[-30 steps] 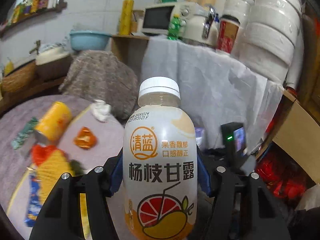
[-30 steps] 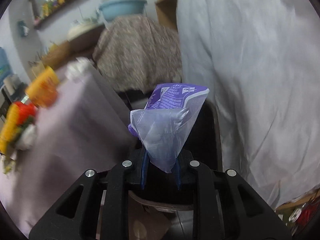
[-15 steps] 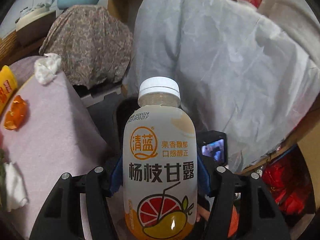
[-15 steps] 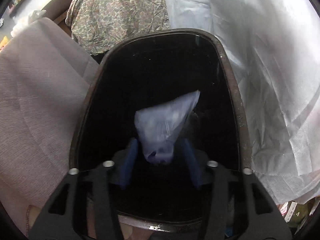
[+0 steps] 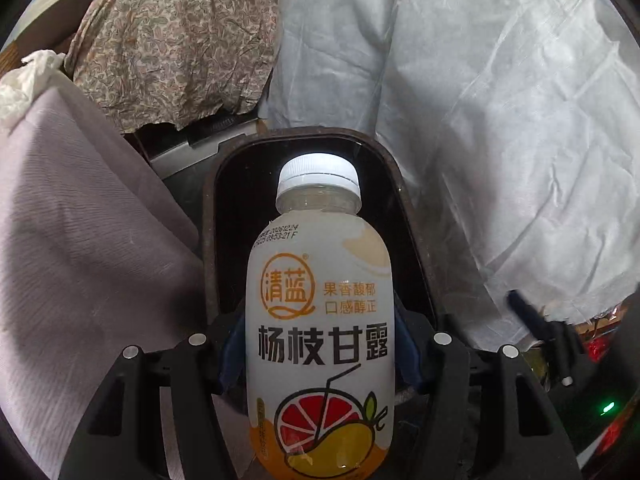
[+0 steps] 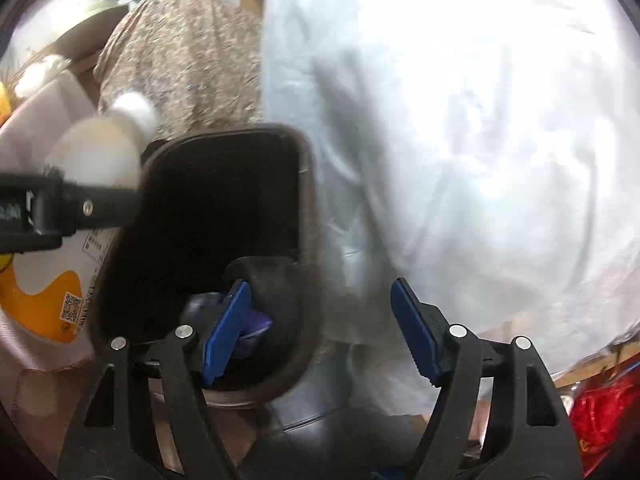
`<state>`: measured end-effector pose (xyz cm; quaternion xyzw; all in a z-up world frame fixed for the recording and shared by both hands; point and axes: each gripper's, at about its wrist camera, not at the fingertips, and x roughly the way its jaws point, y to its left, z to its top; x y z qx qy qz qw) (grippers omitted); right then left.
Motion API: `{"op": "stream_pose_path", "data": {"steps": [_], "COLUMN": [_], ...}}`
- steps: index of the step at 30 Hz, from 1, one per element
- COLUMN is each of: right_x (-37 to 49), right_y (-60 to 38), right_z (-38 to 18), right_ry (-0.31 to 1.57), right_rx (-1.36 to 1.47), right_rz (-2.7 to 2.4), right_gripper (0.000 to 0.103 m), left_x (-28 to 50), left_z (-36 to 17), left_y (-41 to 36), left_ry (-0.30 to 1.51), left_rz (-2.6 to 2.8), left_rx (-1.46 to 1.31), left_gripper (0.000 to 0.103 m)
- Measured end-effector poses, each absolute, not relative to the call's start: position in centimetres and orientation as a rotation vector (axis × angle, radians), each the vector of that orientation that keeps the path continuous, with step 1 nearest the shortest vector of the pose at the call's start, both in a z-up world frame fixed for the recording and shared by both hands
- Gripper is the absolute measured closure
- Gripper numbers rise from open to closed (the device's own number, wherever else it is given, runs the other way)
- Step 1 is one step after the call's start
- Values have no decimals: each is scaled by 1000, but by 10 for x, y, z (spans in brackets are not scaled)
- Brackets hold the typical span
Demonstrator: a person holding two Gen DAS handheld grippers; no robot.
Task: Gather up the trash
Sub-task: 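Carry both items to the black bin and release them inside, then grasp the yellow foam fruit net with the left tool while the right tool returns to the table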
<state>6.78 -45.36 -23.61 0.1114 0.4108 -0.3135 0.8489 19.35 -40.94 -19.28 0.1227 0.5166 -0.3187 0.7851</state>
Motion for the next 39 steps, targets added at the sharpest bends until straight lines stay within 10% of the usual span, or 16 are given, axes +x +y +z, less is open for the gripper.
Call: {"op": "stream_pose_path", "data": {"steps": [6,39], "right_x": [60,72], "right_y": [-472,-362], "right_z": [-229,-141], "right_ry": [840,691], "right_rx": [294,322], "right_rz": [-690,-370], "right_gripper": [27,26], "left_x": [191,132], "left_z": [-188,-36], "left_y": [-408,-169], "left_ry": [1074,665], "left_rz": [-685,-428], "left_rx": [295,272], "left_gripper": [17,19]}}
